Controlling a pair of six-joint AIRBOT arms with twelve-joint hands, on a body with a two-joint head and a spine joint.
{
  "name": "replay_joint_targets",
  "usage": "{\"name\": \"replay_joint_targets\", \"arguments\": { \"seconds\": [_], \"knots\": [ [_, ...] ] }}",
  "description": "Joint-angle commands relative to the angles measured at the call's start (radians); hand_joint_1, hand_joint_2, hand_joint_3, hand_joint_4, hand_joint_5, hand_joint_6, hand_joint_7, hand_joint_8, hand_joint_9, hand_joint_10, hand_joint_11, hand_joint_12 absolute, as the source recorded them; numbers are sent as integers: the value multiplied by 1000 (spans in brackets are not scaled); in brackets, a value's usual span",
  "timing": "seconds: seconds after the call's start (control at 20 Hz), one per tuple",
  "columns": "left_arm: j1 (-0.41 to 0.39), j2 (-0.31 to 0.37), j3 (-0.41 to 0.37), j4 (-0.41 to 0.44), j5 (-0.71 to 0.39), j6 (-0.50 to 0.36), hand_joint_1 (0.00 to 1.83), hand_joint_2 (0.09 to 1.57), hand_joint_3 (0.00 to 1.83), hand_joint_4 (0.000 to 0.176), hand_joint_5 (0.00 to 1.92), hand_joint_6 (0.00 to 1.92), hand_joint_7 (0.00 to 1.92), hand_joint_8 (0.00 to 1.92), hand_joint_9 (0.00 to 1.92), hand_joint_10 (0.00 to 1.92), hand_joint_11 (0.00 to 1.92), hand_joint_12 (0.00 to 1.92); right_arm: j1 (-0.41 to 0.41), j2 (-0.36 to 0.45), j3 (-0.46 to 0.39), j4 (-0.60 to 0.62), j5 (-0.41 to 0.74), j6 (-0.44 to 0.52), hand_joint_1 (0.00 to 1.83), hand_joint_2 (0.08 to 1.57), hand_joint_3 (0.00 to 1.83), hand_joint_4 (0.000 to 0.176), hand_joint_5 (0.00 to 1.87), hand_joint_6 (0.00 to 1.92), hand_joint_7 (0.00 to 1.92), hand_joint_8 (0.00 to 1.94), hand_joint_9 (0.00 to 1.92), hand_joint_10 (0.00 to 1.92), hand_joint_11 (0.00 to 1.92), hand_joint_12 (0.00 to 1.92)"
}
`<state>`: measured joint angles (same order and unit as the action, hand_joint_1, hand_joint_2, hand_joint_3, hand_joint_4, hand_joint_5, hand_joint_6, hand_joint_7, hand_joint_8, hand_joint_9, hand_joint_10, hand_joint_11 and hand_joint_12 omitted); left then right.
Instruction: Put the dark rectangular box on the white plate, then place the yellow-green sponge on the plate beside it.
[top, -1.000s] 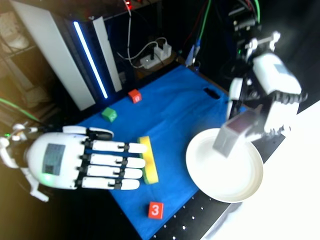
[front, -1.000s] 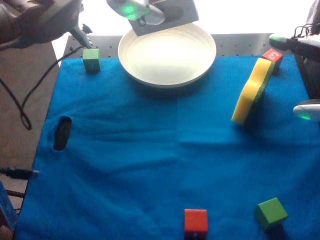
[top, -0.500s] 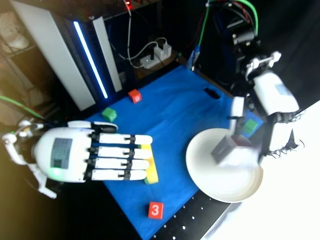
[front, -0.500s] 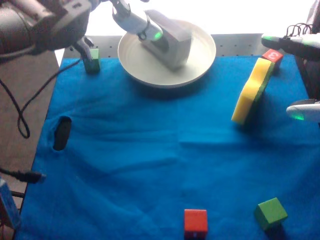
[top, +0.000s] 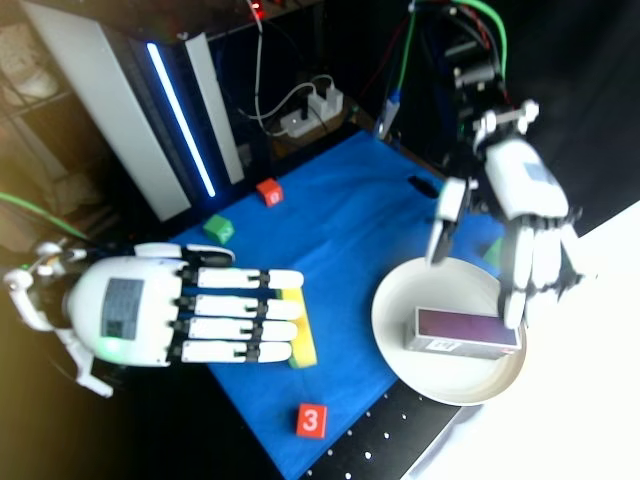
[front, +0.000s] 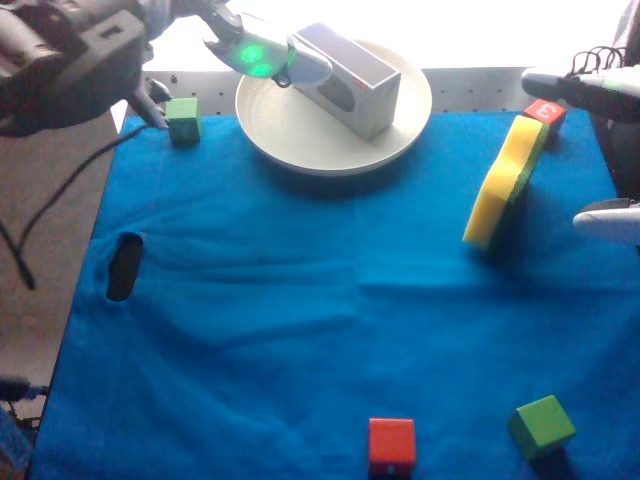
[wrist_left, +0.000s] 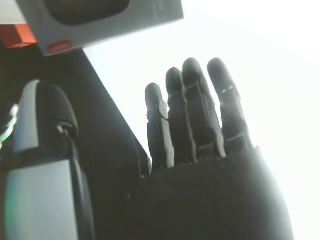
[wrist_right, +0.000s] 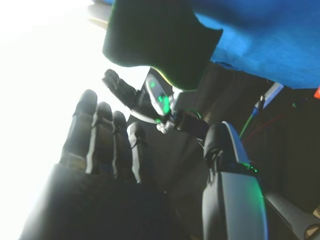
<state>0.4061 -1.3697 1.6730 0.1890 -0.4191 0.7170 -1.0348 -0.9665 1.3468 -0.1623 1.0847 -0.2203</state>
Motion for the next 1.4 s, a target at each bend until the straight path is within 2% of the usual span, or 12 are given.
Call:
{"name": "replay_joint_targets", "arguments": {
  "seconds": [0.0, 0.25, 0.35, 0.4, 0.7, 0.8, 0.9, 1.0, 1.05, 1.1, 1.15, 1.35],
  "knots": [
    [-15, 21, -19, -18, -154, 14, 765, 928, 1, 173, 259, 2, 320, 1, 235, 3, 0, 213, 17, 7, 4, 45, 114, 9, 812, 1048, 0, 44, 103, 0, 103, 0, 115, 0, 119, 179],
    [35, 208, -222, -20, -281, 61, 871, 886, 0, 173, 210, 0, 160, 0, 116, 0, 0, 362, 26, 16, 15, 46, 113, 10, 869, 1023, 0, 100, 120, 5, 120, 4, 64, 0, 30, 117],
    [82, 272, -288, -23, -327, 61, 903, 871, 0, 152, 138, 2, 33, 3, 7, 0, 0, 68, 31, 16, 22, 46, 111, 10, 860, 1022, 0, 82, 154, 11, 152, 10, 79, 8, 13, 88],
    [116, 321, -336, -25, -357, 61, 966, 847, 0, 147, 130, 2, 10, 0, 1, 0, 0, 13, 37, 16, 26, 46, 106, 10, 843, 1021, 0, 98, 152, 8, 160, 11, 94, 12, 21, 92],
    [327, 491, -519, -114, -511, 67, 971, 839, 0, 167, 61, 1, 0, 0, 0, 0, 0, 0, 99, 10, 45, 1, 33, 10, 897, 1009, 0, 75, 174, 5, 192, 6, 128, 13, 54, 89],
    [405, 540, -577, -178, -569, 111, 936, 814, 0, 164, 74, 6, 0, 0, 0, 0, 0, 0, 169, -5, 58, -88, -44, 10, 914, 979, 0, 91, 209, 4, 222, 4, 193, 11, 133, 127],
    [463, 561, -608, -217, -623, 121, 893, 800, 0, 145, 73, 4, 0, 0, 0, 0, 0, 0, 214, -18, 70, -165, -101, 10, 1042, 942, 0, 75, 238, 1, 268, 3, 264, 8, 198, 151],
    [486, 563, -619, -232, -638, 121, 863, 822, 0, 121, 45, 0, 0, 0, 0, 0, 0, 0, 234, -28, 79, -212, -133, 19, 907, 941, 0, 112, 215, 0, 268, 4, 251, 1, 115, 309],
    [492, 563, -621, -235, -638, 121, 866, 827, 0, 132, 37, 0, 0, 0, 0, 0, 0, 0, 245, -37, 91, -240, -151, 39, 939, 956, 0, 106, 234, 1, 255, 2, 225, 0, 22, 420],
    [496, 563, -623, -237, -638, 121, 856, 836, 2, 106, 24, 0, 0, 0, 0, 0, 0, 0, 256, -48, 103, -260, -169, 47, 1019, 963, 0, 75, 244, 2, 235, 0, 197, 0, 4, 408],
    [498, 562, -624, -238, -636, 120, 902, 848, 6, 126, 21, 0, 0, 0, 0, 0, 0, 0, 273, -56, 110, -290, -194, 47, 1017, 956, 0, 23, 245, 1, 226, 2, 183, 3, 0, 364],
    [500, 558, -623, -238, -629, 120, 915, 853, 6, 130, 20, 3, 0, 0, 0, 0, 0, 0, 341, -89, 129, -398, -269, 47, 952, 978, 0, 29, 214, 0, 199, 0, 171, 0, 0, 411]
  ]
}}
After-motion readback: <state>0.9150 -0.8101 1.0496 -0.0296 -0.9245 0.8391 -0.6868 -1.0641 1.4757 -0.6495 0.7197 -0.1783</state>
